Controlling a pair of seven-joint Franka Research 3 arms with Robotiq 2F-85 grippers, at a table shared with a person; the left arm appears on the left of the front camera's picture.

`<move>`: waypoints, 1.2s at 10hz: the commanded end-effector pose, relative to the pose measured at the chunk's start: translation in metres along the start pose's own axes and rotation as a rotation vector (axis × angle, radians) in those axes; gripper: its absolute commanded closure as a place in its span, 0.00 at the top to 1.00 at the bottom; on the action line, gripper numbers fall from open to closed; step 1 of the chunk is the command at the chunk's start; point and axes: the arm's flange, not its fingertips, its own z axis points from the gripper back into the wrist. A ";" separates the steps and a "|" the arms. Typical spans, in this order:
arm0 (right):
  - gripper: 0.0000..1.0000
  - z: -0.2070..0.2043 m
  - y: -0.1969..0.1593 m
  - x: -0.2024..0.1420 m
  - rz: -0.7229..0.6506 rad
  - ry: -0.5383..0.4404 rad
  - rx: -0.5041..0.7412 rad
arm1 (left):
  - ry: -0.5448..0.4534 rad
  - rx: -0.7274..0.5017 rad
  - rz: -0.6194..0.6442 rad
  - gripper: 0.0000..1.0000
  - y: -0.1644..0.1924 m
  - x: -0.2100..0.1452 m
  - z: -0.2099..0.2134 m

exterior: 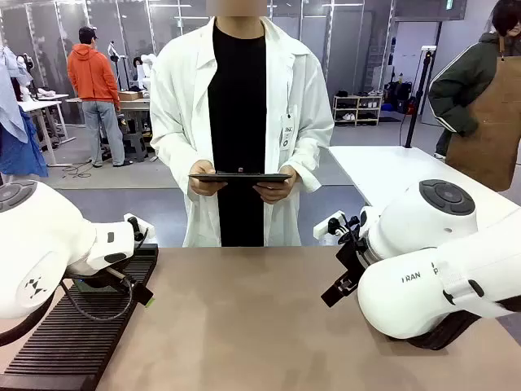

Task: Inspect the PCB.
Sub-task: Pick up the Blank PCB and present it to the human.

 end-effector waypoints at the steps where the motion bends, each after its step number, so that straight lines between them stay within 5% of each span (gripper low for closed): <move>1: 1.00 0.000 0.000 0.000 0.000 0.000 0.000 | 0.000 0.000 0.000 1.00 0.000 0.000 0.000; 9: 1.00 0.000 0.000 0.000 0.000 0.000 0.000 | 0.000 0.000 -0.001 1.00 0.000 0.000 0.000; 12: 1.00 0.035 -0.009 0.010 -0.069 0.012 0.139 | -0.008 -0.101 -0.050 1.00 0.018 0.024 0.055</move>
